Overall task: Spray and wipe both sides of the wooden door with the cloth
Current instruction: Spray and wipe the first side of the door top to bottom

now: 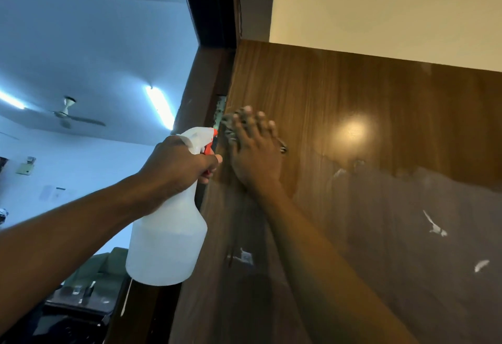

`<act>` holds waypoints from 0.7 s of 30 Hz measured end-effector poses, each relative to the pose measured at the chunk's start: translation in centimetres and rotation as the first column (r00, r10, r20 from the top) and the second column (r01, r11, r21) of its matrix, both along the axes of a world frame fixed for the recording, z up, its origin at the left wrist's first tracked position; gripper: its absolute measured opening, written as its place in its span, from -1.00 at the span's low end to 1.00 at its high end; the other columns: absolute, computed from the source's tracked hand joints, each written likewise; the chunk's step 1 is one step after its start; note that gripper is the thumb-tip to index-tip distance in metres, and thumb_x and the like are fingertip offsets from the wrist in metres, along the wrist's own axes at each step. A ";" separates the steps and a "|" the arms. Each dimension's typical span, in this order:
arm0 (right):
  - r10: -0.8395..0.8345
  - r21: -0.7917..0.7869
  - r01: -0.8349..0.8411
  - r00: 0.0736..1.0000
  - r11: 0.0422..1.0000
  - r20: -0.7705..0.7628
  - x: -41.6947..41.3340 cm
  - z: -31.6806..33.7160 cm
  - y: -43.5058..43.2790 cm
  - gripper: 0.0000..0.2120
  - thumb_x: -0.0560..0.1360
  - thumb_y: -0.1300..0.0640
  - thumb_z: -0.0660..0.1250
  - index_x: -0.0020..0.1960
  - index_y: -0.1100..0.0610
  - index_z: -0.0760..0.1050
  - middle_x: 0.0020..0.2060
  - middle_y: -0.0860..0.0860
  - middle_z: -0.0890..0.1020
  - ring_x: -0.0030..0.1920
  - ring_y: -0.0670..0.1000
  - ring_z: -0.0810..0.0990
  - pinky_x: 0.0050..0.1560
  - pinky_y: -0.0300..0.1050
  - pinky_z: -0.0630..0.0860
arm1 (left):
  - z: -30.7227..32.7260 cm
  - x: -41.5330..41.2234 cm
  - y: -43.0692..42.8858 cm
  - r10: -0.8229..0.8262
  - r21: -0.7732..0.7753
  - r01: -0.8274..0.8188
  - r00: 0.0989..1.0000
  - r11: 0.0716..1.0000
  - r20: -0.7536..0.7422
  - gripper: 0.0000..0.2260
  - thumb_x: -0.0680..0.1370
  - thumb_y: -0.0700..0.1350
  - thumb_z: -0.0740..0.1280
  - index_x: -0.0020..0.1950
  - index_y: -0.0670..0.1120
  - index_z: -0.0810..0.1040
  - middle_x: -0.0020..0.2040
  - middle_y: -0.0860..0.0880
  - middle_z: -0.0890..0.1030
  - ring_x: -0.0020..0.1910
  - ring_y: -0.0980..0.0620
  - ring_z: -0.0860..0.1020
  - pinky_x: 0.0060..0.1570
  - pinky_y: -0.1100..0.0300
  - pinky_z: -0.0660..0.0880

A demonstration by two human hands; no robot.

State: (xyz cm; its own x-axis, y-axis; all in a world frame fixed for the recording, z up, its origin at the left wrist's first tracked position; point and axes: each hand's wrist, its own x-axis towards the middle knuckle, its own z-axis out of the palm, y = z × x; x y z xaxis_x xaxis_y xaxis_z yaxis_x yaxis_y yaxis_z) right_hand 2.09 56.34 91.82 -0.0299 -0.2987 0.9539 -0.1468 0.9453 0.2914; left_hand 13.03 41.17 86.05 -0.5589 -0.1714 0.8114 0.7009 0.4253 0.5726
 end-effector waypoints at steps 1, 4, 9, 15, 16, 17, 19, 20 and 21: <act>0.001 0.076 -0.003 1.000 0.997 0.017 0.0 -0.8 -0.8 -0.46 0.67 -0.10 0.12 0.61 0.00 0.14 0.61 0.04 0.10 0.61 0.15 0.00 0.58 0.10 -0.19 | 0.0 0.2 0.5 0.000 0.000 0.000 1.000 1.000 0.008 -0.79 0.48 0.03 0.39 -0.03 -0.10 0.56 -0.21 -0.11 0.66 -0.22 -0.07 0.65 0.08 -0.05 0.56; 0.059 0.233 -0.059 0.998 0.971 0.006 -0.2 -5.8 -0.1 -0.51 0.61 -0.04 0.31 0.49 0.11 0.39 0.51 0.11 0.37 0.55 0.17 0.24 0.56 0.07 -0.05 | -0.4 0.3 1.7 0.020 0.019 -0.020 0.999 1.000 0.035 -0.65 0.47 0.05 0.40 0.12 -0.16 0.51 -0.06 -0.12 0.63 -0.11 -0.09 0.61 0.12 -0.01 0.53; -0.003 0.216 0.007 1.000 0.976 -0.021 0.4 -11.3 9.5 -0.48 0.63 -0.11 0.14 0.57 -0.05 0.24 0.59 0.02 0.19 0.60 0.11 0.10 0.56 0.19 0.11 | -1.4 0.8 3.7 -0.061 -0.059 0.063 0.997 0.996 0.045 -0.60 0.50 0.00 0.37 0.29 -0.11 0.45 -0.07 -0.06 0.62 -0.13 -0.02 0.60 0.03 0.10 0.54; -0.062 -0.252 0.054 0.998 0.966 -0.026 2.2 -3.9 13.6 -0.48 0.67 -0.10 0.08 0.61 -0.07 0.12 0.61 0.03 0.11 0.60 0.12 0.06 0.59 0.11 -0.01 | 0.1 0.9 6.9 -0.144 -0.115 0.145 0.989 0.983 0.015 -0.65 0.52 -0.02 0.34 0.26 -0.13 0.48 -0.16 -0.06 0.61 -0.22 0.00 0.61 -0.13 0.20 0.55; -0.048 -0.243 0.042 0.999 0.969 -0.017 2.0 -2.9 12.5 -0.48 0.67 -0.11 0.09 0.61 -0.07 0.12 0.62 0.02 0.09 0.61 0.11 0.03 0.59 0.11 0.00 | 0.3 1.0 7.5 -0.161 -0.128 0.160 0.987 0.979 0.003 -0.64 0.53 -0.04 0.33 0.29 -0.12 0.46 -0.16 -0.04 0.60 -0.23 0.01 0.60 -0.15 0.23 0.53; -0.033 -0.204 0.030 0.999 0.978 -0.011 1.8 -2.3 11.2 -0.47 0.67 -0.12 0.10 0.61 -0.07 0.13 0.62 0.02 0.09 0.61 0.11 0.02 0.59 0.12 0.00 | 0.4 1.0 8.0 -0.172 -0.130 0.170 0.985 0.977 0.002 -0.64 0.54 -0.04 0.33 0.30 -0.12 0.45 -0.15 -0.04 0.59 -0.23 0.02 0.59 -0.13 0.22 0.53; -0.015 -0.073 0.015 1.000 0.997 0.000 1.4 -2.9 9.9 -0.48 0.66 -0.12 0.11 0.59 -0.04 0.20 0.60 0.02 0.16 0.61 0.12 0.06 0.59 0.13 0.03 | 0.5 0.8 9.0 -0.174 -0.104 0.175 0.985 0.979 0.019 -0.68 0.52 -0.01 0.34 0.22 -0.12 0.50 -0.10 -0.07 0.62 -0.19 0.01 0.62 -0.04 0.13 0.55; -0.009 -0.003 0.009 1.000 1.000 -0.004 1.2 -4.1 9.7 -0.49 0.66 -0.12 0.11 0.57 -0.01 0.25 0.59 0.03 0.21 0.60 0.13 0.11 0.58 0.15 0.07 | 0.5 0.6 9.4 -0.161 -0.085 0.163 0.987 0.983 0.024 -0.71 0.52 0.01 0.34 0.15 -0.12 0.51 -0.09 -0.07 0.62 -0.18 0.01 0.62 -0.03 0.12 0.55; 0.000 0.059 0.001 1.000 0.998 -0.013 1.1 -5.8 10.2 -0.50 0.66 -0.12 0.11 0.55 0.02 0.29 0.57 0.03 0.26 0.59 0.13 0.15 0.57 0.16 0.10 | 0.3 0.5 10.0 -0.142 -0.075 0.144 0.989 0.987 0.030 -0.73 0.51 0.03 0.34 0.11 -0.11 0.50 -0.07 -0.05 0.61 -0.19 0.04 0.59 -0.06 0.15 0.52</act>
